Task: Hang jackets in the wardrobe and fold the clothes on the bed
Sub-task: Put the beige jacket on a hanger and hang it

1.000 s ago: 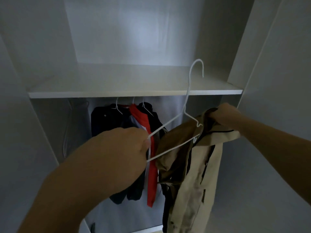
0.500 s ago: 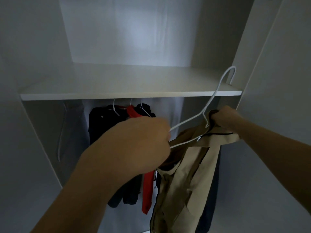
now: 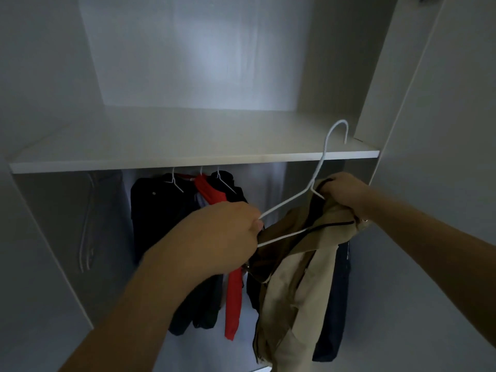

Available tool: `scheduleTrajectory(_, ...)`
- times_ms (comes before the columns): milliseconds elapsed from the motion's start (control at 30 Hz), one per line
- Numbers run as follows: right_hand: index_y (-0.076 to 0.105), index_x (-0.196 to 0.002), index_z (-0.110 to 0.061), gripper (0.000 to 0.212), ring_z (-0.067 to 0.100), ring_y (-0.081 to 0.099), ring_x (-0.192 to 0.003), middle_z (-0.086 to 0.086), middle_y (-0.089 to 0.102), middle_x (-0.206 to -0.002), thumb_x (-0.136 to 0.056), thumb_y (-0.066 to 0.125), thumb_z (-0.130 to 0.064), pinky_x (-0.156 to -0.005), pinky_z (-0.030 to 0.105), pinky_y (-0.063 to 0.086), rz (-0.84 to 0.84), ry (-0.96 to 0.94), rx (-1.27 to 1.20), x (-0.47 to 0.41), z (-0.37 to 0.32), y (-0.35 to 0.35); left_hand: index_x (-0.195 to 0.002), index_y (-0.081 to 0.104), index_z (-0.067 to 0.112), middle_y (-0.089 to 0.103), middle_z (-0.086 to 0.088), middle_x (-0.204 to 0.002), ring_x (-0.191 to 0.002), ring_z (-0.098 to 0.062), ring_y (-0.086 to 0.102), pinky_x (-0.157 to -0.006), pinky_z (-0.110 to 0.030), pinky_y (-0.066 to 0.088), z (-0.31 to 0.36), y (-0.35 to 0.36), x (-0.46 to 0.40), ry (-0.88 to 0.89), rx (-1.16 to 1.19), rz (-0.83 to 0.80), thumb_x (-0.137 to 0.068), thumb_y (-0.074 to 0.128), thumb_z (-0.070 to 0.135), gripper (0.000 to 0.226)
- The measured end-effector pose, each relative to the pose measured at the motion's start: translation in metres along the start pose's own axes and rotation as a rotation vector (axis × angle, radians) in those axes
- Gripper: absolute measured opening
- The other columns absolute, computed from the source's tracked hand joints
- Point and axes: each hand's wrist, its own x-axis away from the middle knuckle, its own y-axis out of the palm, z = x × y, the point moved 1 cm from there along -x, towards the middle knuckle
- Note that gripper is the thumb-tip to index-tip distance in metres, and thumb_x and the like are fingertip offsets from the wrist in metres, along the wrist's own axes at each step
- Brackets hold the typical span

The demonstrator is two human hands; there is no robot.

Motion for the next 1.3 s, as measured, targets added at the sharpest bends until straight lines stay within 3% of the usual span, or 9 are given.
scheduleTrajectory(200, 0.065, -0.088, -0.007, 0.022, 0.025, 0.052, -0.088, 0.011, 0.057, -0.089, -0.094, 0.051, -0.023, -0.076, 0.033, 0.038, 0.235, -0.576, 0.359, 0.02, 0.003, 0.007, -0.071, 0.058, 0.019, 0.046, 0.01, -0.056, -0.056, -0.007, 0.044, -0.063, -0.032, 0.037, -0.053, 0.054, -0.031, 0.019, 0.663, 0.012, -0.102, 0.046, 0.021, 0.034)
scheduleTrajectory(367, 0.054, -0.086, -0.012, 0.028, 0.02, 0.055, -0.073, 0.002, 0.057, -0.079, -0.099, 0.043, -0.034, -0.069, 0.039, 0.046, 0.148, -0.631, 0.289, 0.03, -0.002, 0.006, -0.07, 0.058, 0.033, 0.051, 0.009, -0.058, -0.056, -0.009, 0.048, -0.061, -0.037, 0.046, -0.064, 0.053, -0.038, 0.135, 0.544, 0.136, -0.1, 0.049, 0.023, 0.033)
scheduleTrajectory(500, 0.05, -0.083, -0.016, 0.046, 0.017, 0.054, -0.068, 0.0, 0.057, -0.074, -0.085, 0.056, -0.062, -0.061, 0.034, 0.043, 0.178, -0.457, 0.311, 0.02, -0.005, 0.007, -0.113, 0.051, 0.023, 0.055, -0.001, -0.112, -0.107, -0.02, 0.05, -0.101, -0.044, 0.037, -0.063, 0.068, -0.048, 0.099, -0.015, 0.714, -0.093, 0.056, 0.028, 0.021)
scheduleTrajectory(600, 0.049, -0.072, -0.013, 0.059, 0.017, 0.05, -0.06, 0.003, 0.051, -0.066, -0.078, 0.057, -0.072, -0.058, 0.033, 0.04, 0.276, -0.397, 0.166, 0.017, -0.001, 0.009, -0.106, 0.047, 0.014, 0.051, -0.014, -0.112, -0.108, -0.027, 0.047, -0.098, -0.038, 0.034, -0.058, 0.108, -0.032, 0.133, 0.146, 1.11, -0.086, 0.06, 0.026, 0.026)
scheduleTrajectory(700, 0.049, -0.065, -0.014, 0.053, 0.02, 0.052, -0.059, 0.003, 0.052, -0.061, -0.085, 0.057, -0.062, -0.056, 0.033, 0.039, 0.368, -0.386, 0.148, 0.018, 0.001, 0.011, -0.098, 0.05, 0.02, 0.051, -0.003, -0.108, -0.104, -0.017, 0.046, -0.094, -0.032, 0.037, -0.057, 0.168, -0.022, 0.162, 0.268, 0.799, -0.083, 0.058, 0.034, 0.022)
scheduleTrajectory(867, 0.051, -0.069, -0.01, 0.045, 0.019, 0.052, -0.061, 0.001, 0.052, -0.06, -0.09, 0.056, -0.049, -0.053, 0.031, 0.035, 0.387, -0.386, 0.127, 0.022, 0.001, 0.014, -0.096, 0.062, 0.012, 0.061, -0.002, -0.089, -0.089, -0.014, 0.06, -0.097, -0.035, 0.05, -0.078, 0.226, -0.037, -0.15, 0.641, -0.242, -0.101, 0.049, 0.026, 0.019)
scheduleTrajectory(967, 0.049, -0.068, -0.011, 0.045, 0.02, 0.052, -0.06, 0.002, 0.051, -0.059, -0.093, 0.053, -0.049, -0.054, 0.032, 0.037, 0.399, -0.421, 0.158, 0.031, 0.009, 0.01, -0.101, 0.069, 0.012, 0.069, -0.012, -0.095, -0.091, -0.027, 0.066, -0.095, -0.04, 0.053, -0.101, 0.201, -0.039, -0.47, 0.931, -0.311, -0.099, 0.056, 0.03, 0.022)
scheduleTrajectory(1133, 0.055, -0.077, -0.02, 0.035, 0.014, 0.054, -0.058, -0.003, 0.056, -0.061, -0.095, 0.046, -0.049, -0.054, 0.026, 0.038, 0.477, -0.467, 0.392, 0.047, 0.031, 0.006, -0.105, 0.071, 0.002, 0.073, -0.015, -0.096, -0.081, -0.024, 0.07, -0.078, -0.031, 0.055, -0.118, 0.094, -0.069, -0.519, 1.357, -0.184, -0.092, 0.057, 0.01, 0.02)
scheduleTrajectory(1300, 0.047, -0.072, -0.029, 0.03, 0.019, 0.055, -0.055, -0.005, 0.054, -0.058, -0.096, 0.045, -0.047, -0.056, 0.03, 0.043, 0.544, -0.539, 0.378, 0.054, 0.032, 0.005, -0.081, 0.07, 0.005, 0.068, -0.015, -0.078, -0.067, -0.027, 0.065, -0.066, -0.034, 0.059, -0.106, 0.021, -0.11, -0.543, 1.214, -0.153, -0.091, 0.054, 0.012, 0.02)
